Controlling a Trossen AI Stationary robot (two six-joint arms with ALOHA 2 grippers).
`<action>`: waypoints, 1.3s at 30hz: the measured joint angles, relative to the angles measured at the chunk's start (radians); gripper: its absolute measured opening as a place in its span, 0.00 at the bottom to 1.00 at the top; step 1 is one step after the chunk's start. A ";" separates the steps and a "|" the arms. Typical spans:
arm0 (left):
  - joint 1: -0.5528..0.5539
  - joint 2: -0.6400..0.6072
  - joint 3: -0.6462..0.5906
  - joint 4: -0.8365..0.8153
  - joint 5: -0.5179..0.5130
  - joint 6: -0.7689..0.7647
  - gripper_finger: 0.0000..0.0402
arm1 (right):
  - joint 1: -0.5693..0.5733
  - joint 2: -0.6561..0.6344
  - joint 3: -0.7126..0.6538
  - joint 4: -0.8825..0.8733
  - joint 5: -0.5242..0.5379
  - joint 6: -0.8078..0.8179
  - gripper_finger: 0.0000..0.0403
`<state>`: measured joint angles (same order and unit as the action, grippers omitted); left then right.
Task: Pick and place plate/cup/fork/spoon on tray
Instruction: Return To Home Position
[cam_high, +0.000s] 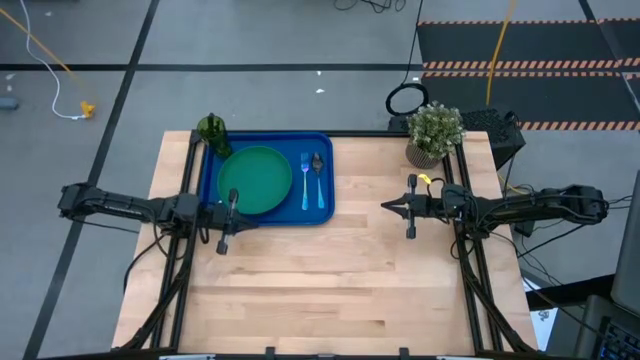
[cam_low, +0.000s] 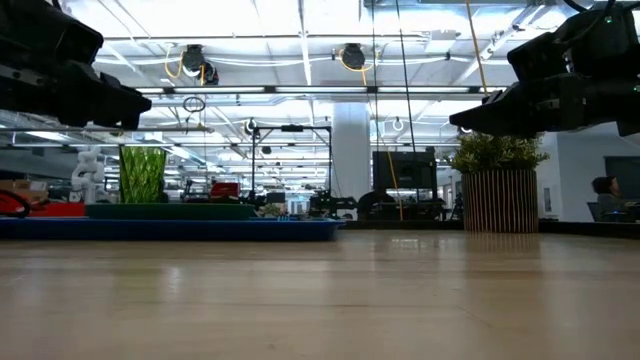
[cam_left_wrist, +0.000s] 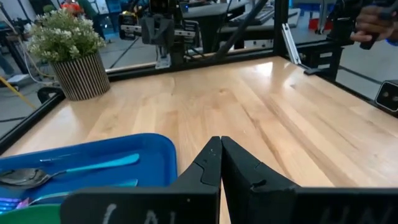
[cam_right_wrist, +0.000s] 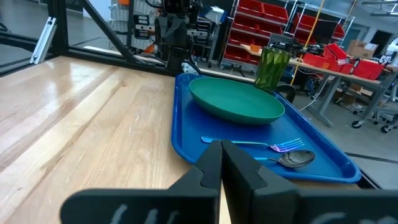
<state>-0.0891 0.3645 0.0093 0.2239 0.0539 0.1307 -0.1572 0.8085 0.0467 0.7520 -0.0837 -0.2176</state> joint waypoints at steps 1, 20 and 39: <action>0.000 0.000 0.000 0.004 0.000 0.004 0.01 | 0.000 0.000 0.000 0.000 0.000 0.000 0.00; 0.000 -0.040 0.000 0.027 -0.002 0.026 0.01 | 0.000 -0.183 0.000 -0.142 -0.050 0.004 0.00; 0.000 -0.040 0.001 0.027 -0.080 0.051 0.01 | 0.045 -0.363 0.000 -0.282 0.055 0.036 0.00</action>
<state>-0.0891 0.3241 0.0101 0.2510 -0.0260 0.1820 -0.1123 0.4458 0.0467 0.4704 -0.0287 -0.1812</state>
